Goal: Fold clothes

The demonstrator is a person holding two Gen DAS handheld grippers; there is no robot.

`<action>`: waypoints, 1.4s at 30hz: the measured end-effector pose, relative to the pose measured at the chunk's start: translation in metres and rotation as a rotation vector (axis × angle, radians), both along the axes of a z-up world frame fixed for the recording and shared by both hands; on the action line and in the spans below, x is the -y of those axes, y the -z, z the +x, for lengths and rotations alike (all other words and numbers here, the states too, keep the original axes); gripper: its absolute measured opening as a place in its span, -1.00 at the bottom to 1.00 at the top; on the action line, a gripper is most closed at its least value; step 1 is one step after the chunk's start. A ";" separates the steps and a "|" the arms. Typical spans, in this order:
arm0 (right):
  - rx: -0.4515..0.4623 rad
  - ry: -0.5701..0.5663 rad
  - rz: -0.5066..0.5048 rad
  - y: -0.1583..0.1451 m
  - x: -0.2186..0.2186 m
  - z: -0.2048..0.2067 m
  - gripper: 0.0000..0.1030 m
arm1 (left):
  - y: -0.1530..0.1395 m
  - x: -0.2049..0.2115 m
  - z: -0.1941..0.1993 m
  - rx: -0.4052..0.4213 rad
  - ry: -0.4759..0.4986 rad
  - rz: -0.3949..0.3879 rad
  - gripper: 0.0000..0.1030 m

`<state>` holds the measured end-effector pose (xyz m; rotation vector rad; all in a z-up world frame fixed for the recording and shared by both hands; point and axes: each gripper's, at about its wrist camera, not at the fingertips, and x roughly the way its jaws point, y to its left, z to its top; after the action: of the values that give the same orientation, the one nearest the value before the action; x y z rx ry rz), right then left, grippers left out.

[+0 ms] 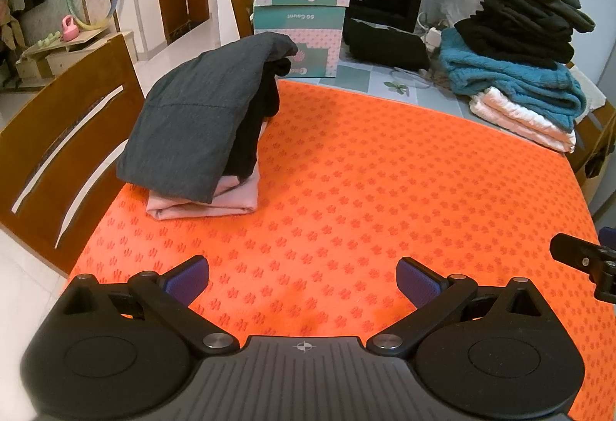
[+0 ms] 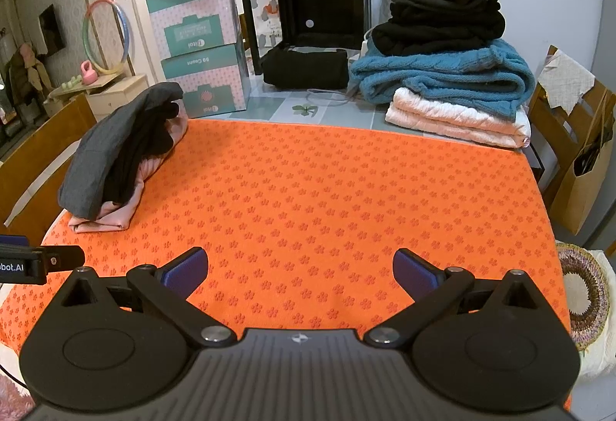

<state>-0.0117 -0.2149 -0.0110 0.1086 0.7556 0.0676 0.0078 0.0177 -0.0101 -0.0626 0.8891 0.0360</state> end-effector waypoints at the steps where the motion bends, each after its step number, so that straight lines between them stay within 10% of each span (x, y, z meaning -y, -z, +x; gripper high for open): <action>1: -0.001 -0.001 0.000 0.000 0.000 0.000 0.99 | 0.000 0.000 0.000 -0.001 -0.001 -0.002 1.00; 16: -0.010 -0.140 0.043 -0.012 -0.022 0.044 0.99 | 0.011 -0.021 0.008 -0.050 -0.100 0.002 1.00; 35: 0.002 -0.516 0.069 -0.009 -0.175 0.202 0.98 | 0.029 -0.081 0.027 -0.101 -0.275 -0.021 1.00; 42: -0.062 -0.552 0.120 0.012 -0.219 0.254 0.42 | 0.035 -0.086 0.041 -0.115 -0.270 -0.007 0.99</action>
<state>0.2422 0.0039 -0.0228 0.0132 0.8266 0.6371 0.0490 0.1037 -0.0450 -0.1887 0.9910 0.2906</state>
